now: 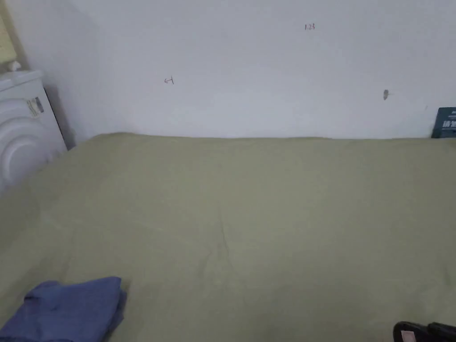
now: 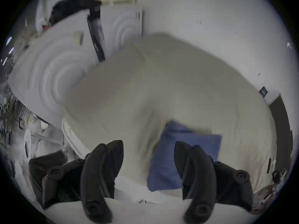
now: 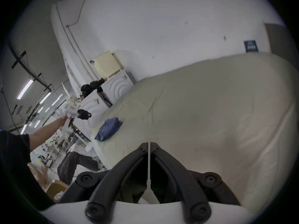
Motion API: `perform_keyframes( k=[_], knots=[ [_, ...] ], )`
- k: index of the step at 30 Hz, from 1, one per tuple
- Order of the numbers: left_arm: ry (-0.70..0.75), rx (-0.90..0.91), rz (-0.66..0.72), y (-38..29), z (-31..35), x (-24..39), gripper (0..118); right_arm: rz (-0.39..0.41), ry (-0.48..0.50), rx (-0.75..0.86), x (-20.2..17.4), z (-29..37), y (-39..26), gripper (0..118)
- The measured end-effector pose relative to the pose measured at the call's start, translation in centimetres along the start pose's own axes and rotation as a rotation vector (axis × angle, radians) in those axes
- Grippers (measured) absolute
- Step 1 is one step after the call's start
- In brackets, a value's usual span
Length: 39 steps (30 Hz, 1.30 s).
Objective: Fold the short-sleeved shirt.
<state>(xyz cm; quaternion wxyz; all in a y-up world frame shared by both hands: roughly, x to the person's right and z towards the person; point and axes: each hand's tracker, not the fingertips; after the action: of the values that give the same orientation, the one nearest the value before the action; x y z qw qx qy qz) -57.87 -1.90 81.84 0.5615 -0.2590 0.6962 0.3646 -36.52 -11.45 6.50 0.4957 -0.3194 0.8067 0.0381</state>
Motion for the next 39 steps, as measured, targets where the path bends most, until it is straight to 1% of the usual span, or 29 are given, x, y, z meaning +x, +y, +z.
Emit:
perform_keyframes(
  k=[1,2,3,4,5,7,8,9,10,11,13,14,16,17,19,20,21,23,25,26,28,29,30,33,35,39],
  knots=[
    [-0.015,0.071,-0.041,-1.0,1.3,1.2,69,-0.011,0.001,0.003,-0.1,0.4,0.4,2],
    [-0.045,0.137,-0.08,-2.0,2.6,3.2,62,0.0,-0.04,0.027,-0.2,0.7,0.8,2],
    [-0.068,0.212,-0.104,-3.3,3.8,5.3,47,0.011,-0.069,0.037,-0.3,1.0,1.2,2],
    [-0.142,0.256,-0.115,-4.6,4.6,7.4,26,0.017,-0.087,0.033,-0.3,1.2,1.7,2],
    [-0.181,0.299,-0.118,-5.2,3.8,8.0,9,0.039,-0.12,0.039,-0.4,1.4,2.2,2],
    [-0.242,0.338,-0.133,-7.6,5.0,12.0,8,0.067,-0.178,0.053,-0.9,1.6,3.0,2],
    [-0.314,0.359,-0.152,-8.8,5.5,13.9,6,0.088,-0.204,0.064,-1.2,1.8,3.3,2],
    [-0.356,0.351,-0.162,-10.1,6.1,16.2,5,0.097,-0.208,0.068,-1.4,2.0,3.6,2],
    [-0.353,0.369,-0.183,-11.3,6.5,18.3,5,0.115,-0.227,0.069,-1.7,2.0,3.7,2],
    [-0.396,0.339,-0.214,-12.3,6.6,20.3,5,0.153,-0.266,0.076,-2.1,2.1,3.7,2],
    [-0.477,0.339,-0.217,-14.6,6.6,23.5,4,0.19,-0.304,0.062,-2.6,2.2,3.3,2],
    [-0.484,0.35,-0.224,-16.0,6.7,25.2,1,0.211,-0.345,0.059,-3.1,2.2,2.8,2],
    [-0.464,0.384,-0.202,-18.7,7.2,27.9,0,0.236,-0.427,0.055,-3.6,2.1,1.6,2],
    [-0.469,0.421,-0.201,-20.8,8.7,29.9,0,0.244,-0.445,0.052,-3.7,2.1,1.0,2],
    [-0.413,0.496,-0.216,-23.3,9.8,32.2,0,0.253,-0.468,0.061,-4.1,2.3,-0.3,2],
    [-0.408,0.518,-0.272,-24.4,10.2,33.1,0,0.253,-0.473,0.056,-4.1,2.3,-0.7,2],
    [-0.416,0.489,-0.315,-25.1,10.4,33.9,0,0.268,-0.505,0.052,-4.1,2.3,-1.2,2],
    [-0.394,0.465,-0.372,-26.8,10.5,35.2,0,0.302,-0.593,0.053,-3.4,2.0,-2.0,2],
    [-0.374,0.502,-0.408,-28.0,10.9,35.6,0,0.379,-0.671,0.101,-3.7,2.5,-2.6,2],
    [-0.339,0.524,-0.413,-28.6,11.1,35.8,0,0.416,-0.716,0.129,-3.0,2.5,-3.5,2],
    [-0.346,0.528,-0.373,-29.4,11.4,35.8,0,0.433,-0.789,0.152,-2.7,2.6,-4.5,2],
    [-0.393,0.521,-0.339,-29.3,10.4,35.5,0,0.425,-0.807,0.155,-2.6,2.6,-4.9,2],
    [-0.414,0.527,-0.312,-29.6,10.2,35.4,0,0.418,-0.798,0.155,-4.3,3.6,-4.5,2],
    [-0.373,0.531,-0.321,-30.3,10.0,35.9,0,0.403,-0.798,0.171,-5.2,4.2,-4.7,2],
    [-0.377,0.537,-0.32,-30.2,10.0,35.9,0,0.407,-0.796,0.194,-4.8,3.8,-4.6,2],
    [-0.392,0.54,-0.305,-29.3,10.5,36.1,0,0.4,-0.788,0.22,-5.1,4.0,-3.8,2]
  ],
)
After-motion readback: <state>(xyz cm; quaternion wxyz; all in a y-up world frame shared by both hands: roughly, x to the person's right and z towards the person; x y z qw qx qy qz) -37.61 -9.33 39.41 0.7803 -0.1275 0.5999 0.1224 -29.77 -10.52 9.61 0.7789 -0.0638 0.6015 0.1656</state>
